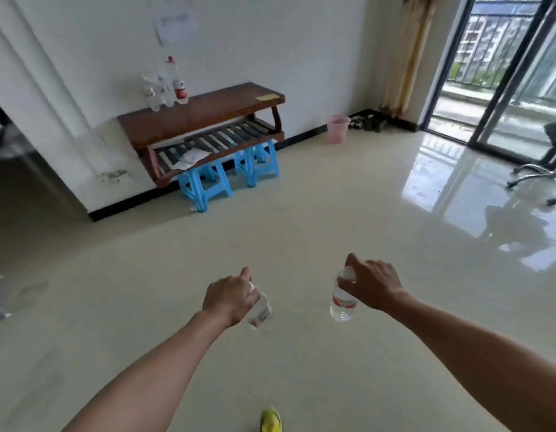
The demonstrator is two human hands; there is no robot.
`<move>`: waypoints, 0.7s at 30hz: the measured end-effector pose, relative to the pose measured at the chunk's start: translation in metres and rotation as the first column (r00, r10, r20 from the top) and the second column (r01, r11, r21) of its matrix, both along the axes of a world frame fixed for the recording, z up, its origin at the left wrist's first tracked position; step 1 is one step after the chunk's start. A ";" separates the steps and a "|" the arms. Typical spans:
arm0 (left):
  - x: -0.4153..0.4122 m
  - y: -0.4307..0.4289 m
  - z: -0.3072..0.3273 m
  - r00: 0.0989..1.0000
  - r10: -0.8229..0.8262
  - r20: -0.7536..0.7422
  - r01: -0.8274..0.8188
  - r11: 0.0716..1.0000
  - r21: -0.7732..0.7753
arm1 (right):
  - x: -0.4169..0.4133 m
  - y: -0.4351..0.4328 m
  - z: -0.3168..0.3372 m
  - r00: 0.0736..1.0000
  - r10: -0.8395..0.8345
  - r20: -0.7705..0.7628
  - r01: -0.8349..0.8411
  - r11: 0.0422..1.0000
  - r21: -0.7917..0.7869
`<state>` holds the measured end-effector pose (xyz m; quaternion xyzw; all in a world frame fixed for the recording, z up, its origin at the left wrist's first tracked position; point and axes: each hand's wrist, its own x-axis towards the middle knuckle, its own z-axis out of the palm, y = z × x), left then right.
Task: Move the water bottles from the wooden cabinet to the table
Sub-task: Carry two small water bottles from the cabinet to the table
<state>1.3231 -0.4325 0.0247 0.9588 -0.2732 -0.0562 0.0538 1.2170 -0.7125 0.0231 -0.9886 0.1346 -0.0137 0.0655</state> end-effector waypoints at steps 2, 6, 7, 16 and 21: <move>0.036 0.005 0.000 0.999 0.046 -0.004 -0.046 0.999 0.018 | 0.049 0.000 0.001 0.999 0.041 0.000 -0.041 0.999 0.000; 0.129 0.013 -0.012 0.993 0.113 -0.021 -0.112 0.992 0.060 | 0.159 0.003 -0.008 0.992 0.124 -0.003 -0.124 0.992 0.002; 0.146 0.013 -0.014 0.991 0.129 -0.028 -0.127 0.990 0.060 | 0.177 0.004 -0.009 0.991 0.131 -0.003 -0.131 0.991 0.010; 0.390 -0.003 0.024 0.985 0.171 -0.007 -0.171 0.984 0.050 | 0.426 -0.013 0.022 0.988 0.141 0.068 -0.143 0.989 0.031; 0.509 -0.022 0.029 0.975 0.222 0.020 -0.222 0.975 -0.004 | 0.556 -0.036 0.020 0.984 0.144 0.102 -0.148 0.988 0.031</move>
